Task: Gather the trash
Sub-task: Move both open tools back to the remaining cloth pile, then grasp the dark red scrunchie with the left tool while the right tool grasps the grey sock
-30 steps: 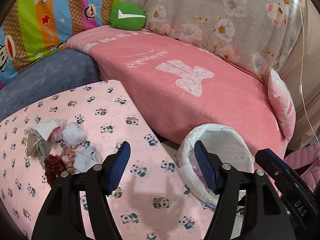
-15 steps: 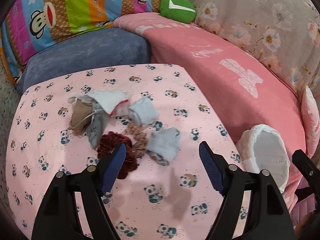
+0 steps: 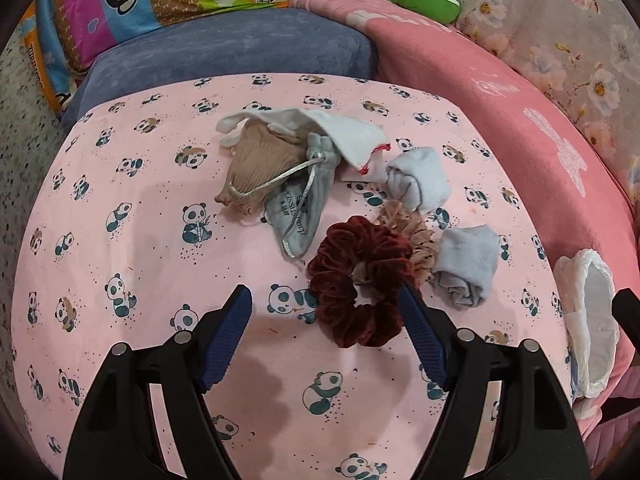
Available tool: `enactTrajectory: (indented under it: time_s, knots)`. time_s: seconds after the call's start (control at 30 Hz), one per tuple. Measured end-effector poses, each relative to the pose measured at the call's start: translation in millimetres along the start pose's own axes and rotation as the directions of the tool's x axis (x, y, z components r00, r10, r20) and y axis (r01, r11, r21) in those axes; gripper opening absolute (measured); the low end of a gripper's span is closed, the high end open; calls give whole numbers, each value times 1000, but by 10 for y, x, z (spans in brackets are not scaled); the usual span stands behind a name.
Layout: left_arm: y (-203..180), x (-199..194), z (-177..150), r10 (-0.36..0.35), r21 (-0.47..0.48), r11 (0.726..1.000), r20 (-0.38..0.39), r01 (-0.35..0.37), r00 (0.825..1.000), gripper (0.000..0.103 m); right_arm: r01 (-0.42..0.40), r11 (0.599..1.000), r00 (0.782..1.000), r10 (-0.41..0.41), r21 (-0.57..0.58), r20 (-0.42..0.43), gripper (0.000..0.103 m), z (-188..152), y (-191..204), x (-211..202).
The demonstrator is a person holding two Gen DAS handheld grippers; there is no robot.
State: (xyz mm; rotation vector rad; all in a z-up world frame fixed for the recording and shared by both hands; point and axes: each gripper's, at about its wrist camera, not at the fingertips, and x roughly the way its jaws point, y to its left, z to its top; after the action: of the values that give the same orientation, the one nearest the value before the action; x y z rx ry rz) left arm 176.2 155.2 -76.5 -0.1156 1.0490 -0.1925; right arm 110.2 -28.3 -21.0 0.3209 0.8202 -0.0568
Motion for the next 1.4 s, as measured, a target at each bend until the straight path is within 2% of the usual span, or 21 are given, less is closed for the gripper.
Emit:
enactTrajectory:
  time_s: [0.2, 0.37, 0.47, 0.6, 0.73, 0.83, 1.0, 1.4]
  knots:
    - [87, 159, 6, -30, -7, 1000, -40, 30, 999, 71, -1, 1000, 999, 0, -13, -44, 52, -2, 159, 336]
    - [93, 291, 26, -64, -4, 998, -74, 64, 995, 57, -4, 1000, 997, 2, -17, -82, 52, 28, 241, 605]
    - [106, 356, 35, -77, -5, 997, -89, 77, 993, 46, -2, 1000, 995, -1, -24, -105, 52, 25, 285, 771]
    - [126, 370, 48, -104, -2, 995, -94, 104, 990, 23, -2, 999, 991, -3, -36, -135, 52, 7, 339, 968]
    - [120, 367, 52, -111, 0, 994, -95, 111, 989, 19, -4, 999, 986, -2, -39, -167, 52, -39, 356, 1120]
    - [101, 347, 44, -112, 5, 994, -93, 112, 989, 17, -6, 999, 982, -2, -42, -188, 42, -88, 352, 1204]
    - [32, 271, 63, -113, 10, 993, -78, 115, 990, 16, -14, 999, 985, 7, -41, -171, 22, -95, 322, 1148]
    - [-400, -298, 180, -149, 94, 985, 30, 146, 988, 16, -61, 998, 998, 61, 24, 4, 20, 162, 94, 315]
